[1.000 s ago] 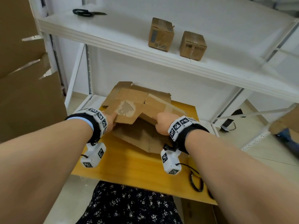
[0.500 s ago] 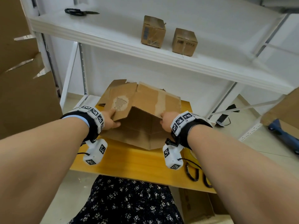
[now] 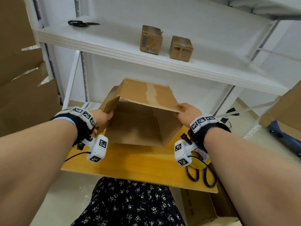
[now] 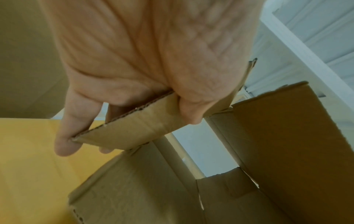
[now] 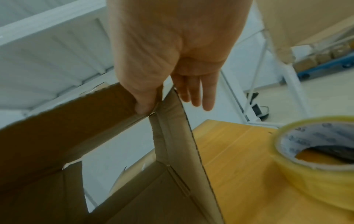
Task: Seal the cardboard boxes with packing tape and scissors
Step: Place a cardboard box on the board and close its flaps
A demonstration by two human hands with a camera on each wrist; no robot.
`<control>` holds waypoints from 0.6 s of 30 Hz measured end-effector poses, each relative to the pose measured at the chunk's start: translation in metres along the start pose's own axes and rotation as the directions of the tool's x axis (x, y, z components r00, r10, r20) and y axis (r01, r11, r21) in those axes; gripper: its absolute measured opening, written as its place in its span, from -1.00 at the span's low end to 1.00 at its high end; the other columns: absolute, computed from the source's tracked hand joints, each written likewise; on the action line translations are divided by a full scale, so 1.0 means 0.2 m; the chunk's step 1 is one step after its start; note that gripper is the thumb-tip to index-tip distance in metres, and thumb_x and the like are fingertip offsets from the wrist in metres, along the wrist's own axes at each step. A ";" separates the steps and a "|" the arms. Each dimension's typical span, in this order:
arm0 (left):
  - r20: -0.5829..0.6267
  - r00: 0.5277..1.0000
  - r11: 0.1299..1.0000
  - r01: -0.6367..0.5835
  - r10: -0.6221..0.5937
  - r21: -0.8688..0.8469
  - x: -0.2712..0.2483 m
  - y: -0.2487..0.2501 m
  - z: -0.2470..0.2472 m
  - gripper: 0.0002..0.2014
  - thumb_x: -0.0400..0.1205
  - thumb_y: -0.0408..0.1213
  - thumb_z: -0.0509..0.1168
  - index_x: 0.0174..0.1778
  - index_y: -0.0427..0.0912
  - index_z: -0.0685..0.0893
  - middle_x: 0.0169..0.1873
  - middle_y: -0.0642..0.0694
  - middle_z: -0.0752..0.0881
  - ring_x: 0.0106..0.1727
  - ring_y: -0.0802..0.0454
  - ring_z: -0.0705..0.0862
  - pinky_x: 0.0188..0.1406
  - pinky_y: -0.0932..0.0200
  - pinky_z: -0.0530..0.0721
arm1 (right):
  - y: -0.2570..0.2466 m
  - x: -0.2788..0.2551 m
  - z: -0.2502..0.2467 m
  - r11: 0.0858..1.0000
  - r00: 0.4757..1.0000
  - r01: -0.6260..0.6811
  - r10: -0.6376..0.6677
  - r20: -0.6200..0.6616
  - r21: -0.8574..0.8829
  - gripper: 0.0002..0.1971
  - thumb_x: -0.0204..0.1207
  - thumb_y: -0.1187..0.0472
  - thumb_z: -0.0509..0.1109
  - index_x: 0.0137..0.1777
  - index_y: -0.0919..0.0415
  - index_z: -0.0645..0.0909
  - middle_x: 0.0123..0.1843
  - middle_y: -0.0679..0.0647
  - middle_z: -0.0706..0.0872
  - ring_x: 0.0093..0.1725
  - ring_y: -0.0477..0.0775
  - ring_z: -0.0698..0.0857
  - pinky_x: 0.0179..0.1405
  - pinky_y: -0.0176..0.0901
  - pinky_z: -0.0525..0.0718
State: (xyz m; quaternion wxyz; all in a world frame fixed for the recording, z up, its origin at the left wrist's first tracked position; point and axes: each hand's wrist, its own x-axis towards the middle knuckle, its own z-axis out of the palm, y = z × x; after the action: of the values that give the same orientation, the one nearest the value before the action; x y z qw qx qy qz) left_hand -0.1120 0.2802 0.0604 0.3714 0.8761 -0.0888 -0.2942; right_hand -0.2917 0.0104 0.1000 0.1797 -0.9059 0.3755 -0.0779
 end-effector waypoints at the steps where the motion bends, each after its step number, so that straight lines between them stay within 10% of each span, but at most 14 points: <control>1: 0.010 0.999 0.997 0.033 -0.032 -0.064 0.02 -0.01 -0.01 -0.35 0.67 0.19 0.17 0.47 -0.27 0.43 0.33 -0.42 0.59 0.28 -0.49 0.59 0.14 -0.46 0.64 | 0.01 -0.01 0.00 0.995 1.000 -0.011 0.012 -0.013 0.102 -0.49 0.59 -0.03 0.36 0.55 -0.14 0.44 0.26 -0.01 0.70 -0.09 0.06 0.66 -0.24 -0.19 0.63; 4: 0.057 0.997 0.981 0.054 -0.044 -0.186 0.04 0.00 -0.03 -0.27 0.63 0.25 0.19 0.54 -0.25 0.34 0.33 -0.43 0.58 0.30 -0.49 0.58 0.18 -0.50 0.59 | -0.02 -0.03 0.02 0.932 0.999 -0.043 0.052 -0.016 0.359 -0.36 0.53 -0.18 0.42 0.57 -0.09 0.36 0.12 -0.05 0.64 0.02 0.11 0.69 0.10 0.10 0.77; 10: 0.043 0.999 0.965 -0.013 0.025 -0.260 -0.13 0.13 -0.07 -0.31 0.68 0.10 0.24 0.63 -0.22 0.25 0.51 -0.35 0.43 0.45 -0.41 0.46 0.31 -0.45 0.53 | -0.11 -0.04 0.04 0.878 0.990 -0.115 0.141 -0.021 0.464 -0.43 0.45 -0.20 0.49 0.38 0.06 0.52 0.01 0.03 0.75 -0.10 0.19 0.78 -0.03 0.21 0.82; 18: -0.225 0.946 0.970 -0.241 0.232 -0.015 -0.24 0.25 -0.15 -0.85 0.66 -0.45 0.24 0.12 -0.30 0.62 -0.12 -0.32 0.69 -0.07 -0.33 0.71 -0.12 -0.15 0.77 | -0.17 -0.07 -0.17 0.968 0.971 -0.064 0.117 -0.209 0.244 -0.92 0.47 0.29 0.31 -0.07 0.17 0.60 -0.17 0.12 0.71 -0.08 0.30 0.76 -0.08 0.05 0.79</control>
State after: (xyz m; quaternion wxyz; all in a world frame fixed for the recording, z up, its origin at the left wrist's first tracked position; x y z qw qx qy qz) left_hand -0.1297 0.2807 0.1334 0.4298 0.8784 -0.1451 -0.1500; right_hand -0.2882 0.0329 0.1449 0.2464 -0.8455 0.4226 -0.2140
